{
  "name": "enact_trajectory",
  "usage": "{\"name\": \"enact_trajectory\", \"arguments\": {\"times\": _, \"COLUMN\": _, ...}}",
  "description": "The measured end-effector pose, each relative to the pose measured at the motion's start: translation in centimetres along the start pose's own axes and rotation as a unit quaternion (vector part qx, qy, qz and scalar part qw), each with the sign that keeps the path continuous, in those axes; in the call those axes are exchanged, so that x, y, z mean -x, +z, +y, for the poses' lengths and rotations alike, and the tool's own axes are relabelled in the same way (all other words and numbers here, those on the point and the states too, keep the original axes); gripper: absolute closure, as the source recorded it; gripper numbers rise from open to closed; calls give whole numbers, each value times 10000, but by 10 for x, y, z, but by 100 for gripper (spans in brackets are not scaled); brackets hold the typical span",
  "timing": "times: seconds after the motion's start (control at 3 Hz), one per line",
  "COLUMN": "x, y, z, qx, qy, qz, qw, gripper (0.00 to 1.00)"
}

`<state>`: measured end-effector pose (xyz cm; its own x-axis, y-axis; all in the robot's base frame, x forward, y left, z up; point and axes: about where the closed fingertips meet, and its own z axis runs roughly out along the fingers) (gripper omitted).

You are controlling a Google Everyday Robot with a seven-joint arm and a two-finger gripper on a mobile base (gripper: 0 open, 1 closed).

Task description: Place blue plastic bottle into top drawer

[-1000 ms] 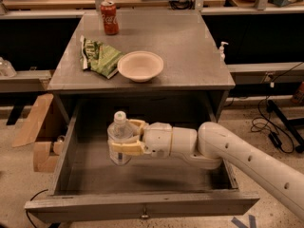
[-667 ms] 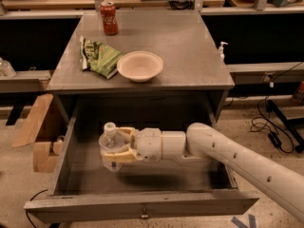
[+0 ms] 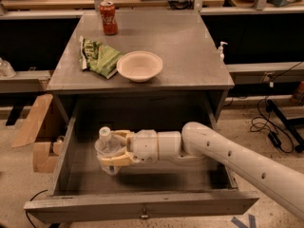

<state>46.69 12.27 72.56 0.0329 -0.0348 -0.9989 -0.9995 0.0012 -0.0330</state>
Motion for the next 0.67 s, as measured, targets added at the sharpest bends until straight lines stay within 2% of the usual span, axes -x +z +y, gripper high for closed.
{"name": "enact_trajectory", "arguments": {"times": 0.67, "x": 1, "y": 3, "z": 2, "qx": 35, "qy": -5, "qz": -5, "qw": 10000, "gripper": 27}}
